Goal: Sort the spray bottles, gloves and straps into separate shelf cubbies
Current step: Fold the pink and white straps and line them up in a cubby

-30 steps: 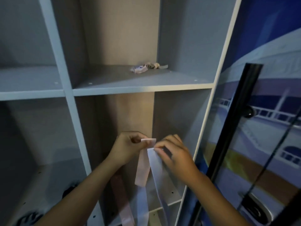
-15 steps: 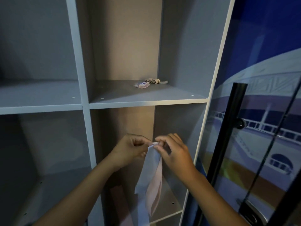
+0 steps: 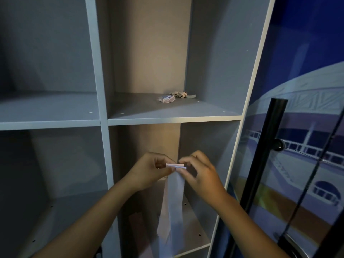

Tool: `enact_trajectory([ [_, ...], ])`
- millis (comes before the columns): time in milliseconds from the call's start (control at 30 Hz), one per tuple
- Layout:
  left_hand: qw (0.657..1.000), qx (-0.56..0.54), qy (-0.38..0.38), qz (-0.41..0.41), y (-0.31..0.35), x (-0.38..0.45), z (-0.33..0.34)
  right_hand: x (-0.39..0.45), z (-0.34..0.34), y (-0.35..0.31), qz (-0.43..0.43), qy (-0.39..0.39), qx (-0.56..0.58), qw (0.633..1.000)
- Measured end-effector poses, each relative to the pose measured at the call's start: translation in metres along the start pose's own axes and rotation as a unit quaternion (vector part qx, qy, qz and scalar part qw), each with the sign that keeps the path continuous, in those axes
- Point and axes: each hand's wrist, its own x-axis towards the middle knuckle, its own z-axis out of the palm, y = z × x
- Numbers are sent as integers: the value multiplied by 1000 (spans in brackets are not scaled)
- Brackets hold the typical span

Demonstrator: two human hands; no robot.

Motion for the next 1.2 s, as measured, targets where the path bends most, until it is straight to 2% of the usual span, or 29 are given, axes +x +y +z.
enact_trajectory([
  [133,1000,16,11,-1,1,1,-2,1,-5,-2,62,-16,96,993],
  [333,1000,6,8,5,5,-1,-3,11,-2,0,108,1,148,983],
  [467,1000,16,2,7,4,-2,-3,14,-2,3,147,-23,184,971],
  [633,1000,-12,25,5,2,-4,2,15,-4,1,87,-33,123,988],
  [733,997,-68,23,-42,-5,-9,3,17,-9,-1,115,-30,186,975],
  [833,991,-82,-29,-106,-17,-21,13,20,-19,-3,153,-29,249,956],
  [933,986,-85,-45,-136,-28,-27,27,27,-28,-3,150,-22,249,957],
  [1033,988,-80,-53,-122,-34,-28,37,33,-32,8,171,18,245,954],
  [1133,987,-106,-44,-109,-38,-29,47,36,-33,26,208,54,216,952],
  [1200,984,-133,-22,-116,-38,-29,51,33,-33,42,229,51,170,957],
])
